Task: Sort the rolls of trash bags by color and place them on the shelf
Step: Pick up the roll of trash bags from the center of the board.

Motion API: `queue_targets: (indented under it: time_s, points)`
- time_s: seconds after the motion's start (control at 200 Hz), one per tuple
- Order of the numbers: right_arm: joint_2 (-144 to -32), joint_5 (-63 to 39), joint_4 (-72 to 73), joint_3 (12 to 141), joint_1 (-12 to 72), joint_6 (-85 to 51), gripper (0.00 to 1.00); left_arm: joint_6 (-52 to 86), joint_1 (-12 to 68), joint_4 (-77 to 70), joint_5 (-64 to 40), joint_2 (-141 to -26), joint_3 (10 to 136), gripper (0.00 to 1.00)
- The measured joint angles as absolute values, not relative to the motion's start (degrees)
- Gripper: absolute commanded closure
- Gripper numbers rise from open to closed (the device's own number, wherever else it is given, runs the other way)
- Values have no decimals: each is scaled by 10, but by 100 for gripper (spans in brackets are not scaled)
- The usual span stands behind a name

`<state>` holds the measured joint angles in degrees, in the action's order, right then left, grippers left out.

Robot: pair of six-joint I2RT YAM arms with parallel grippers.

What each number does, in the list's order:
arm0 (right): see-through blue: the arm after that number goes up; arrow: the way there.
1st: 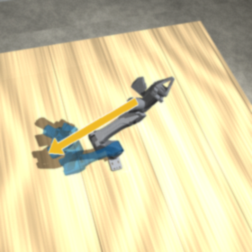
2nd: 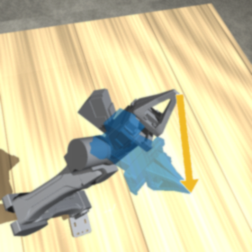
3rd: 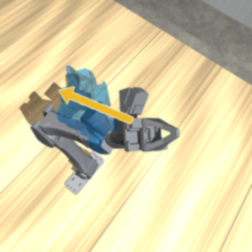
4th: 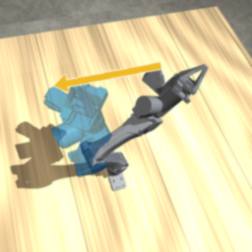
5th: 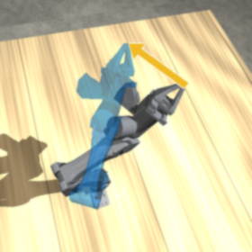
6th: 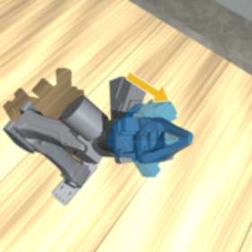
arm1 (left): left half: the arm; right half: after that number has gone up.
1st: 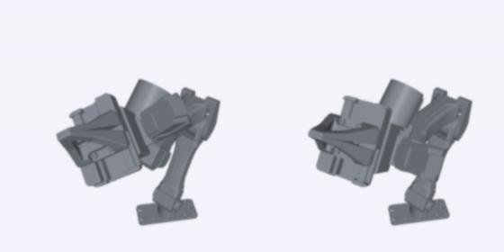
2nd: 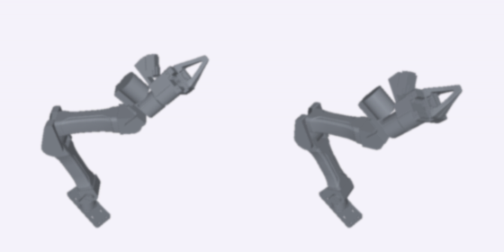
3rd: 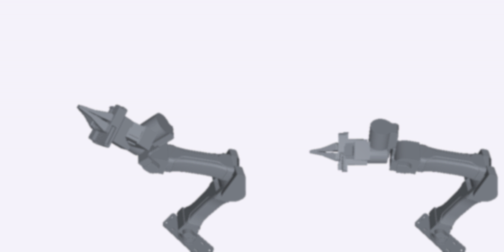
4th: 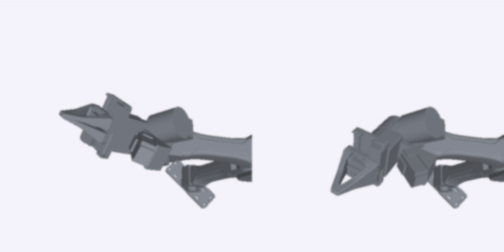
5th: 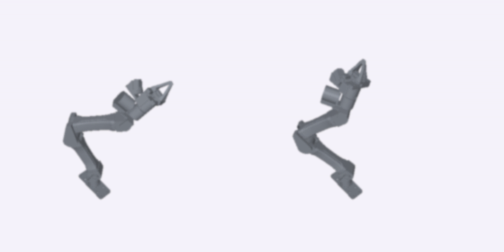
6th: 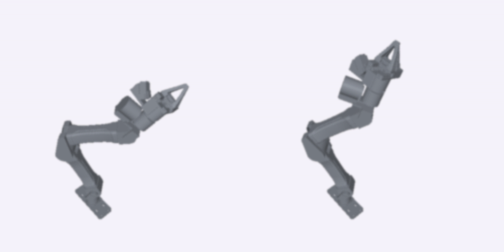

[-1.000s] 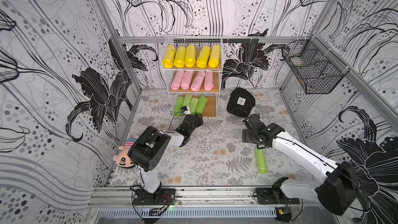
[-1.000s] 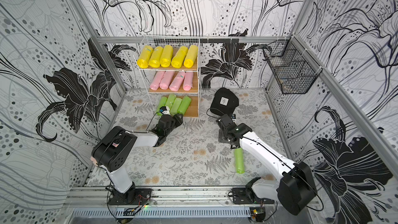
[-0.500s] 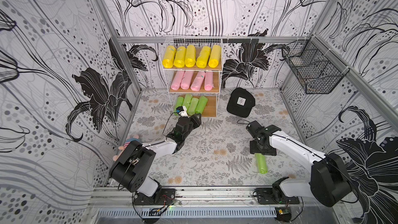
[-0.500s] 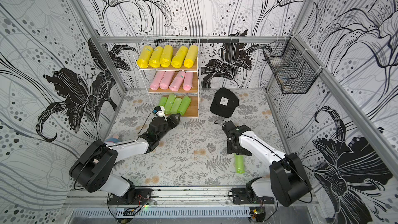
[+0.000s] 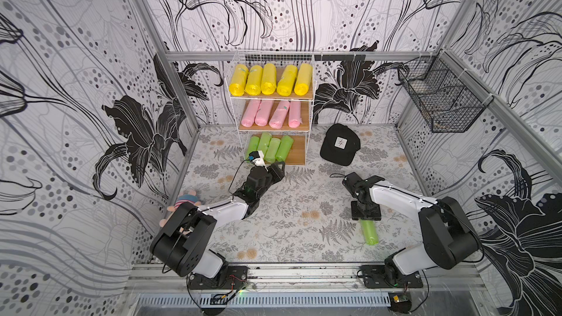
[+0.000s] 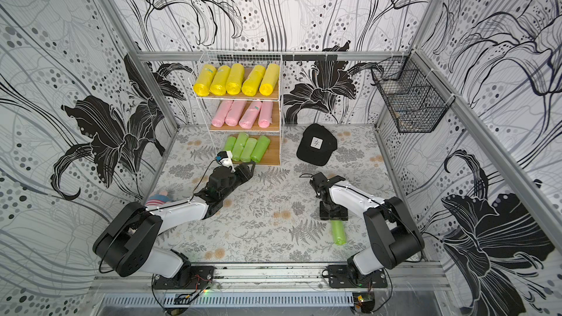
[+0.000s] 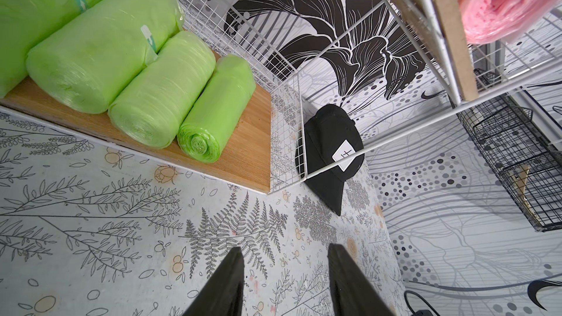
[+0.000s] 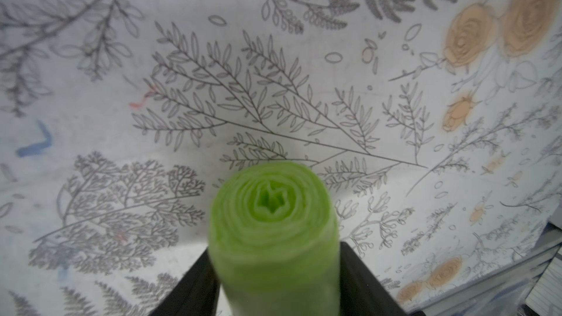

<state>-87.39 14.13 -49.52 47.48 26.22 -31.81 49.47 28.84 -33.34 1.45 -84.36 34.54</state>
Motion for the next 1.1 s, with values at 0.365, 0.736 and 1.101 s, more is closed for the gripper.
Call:
queue_targets:
  time_s: [0.365,0.736,1.101]
  points:
    - [-824,108,-439,474,254,-323,59,495,288,-324,14,-781,327,51]
    - [-677,-9,-216,479,254,-441,59,506,288,-311,-32,-738,324,44]
    - [-677,-16,7,469,307,-576,59,557,311,-312,-116,-714,324,36]
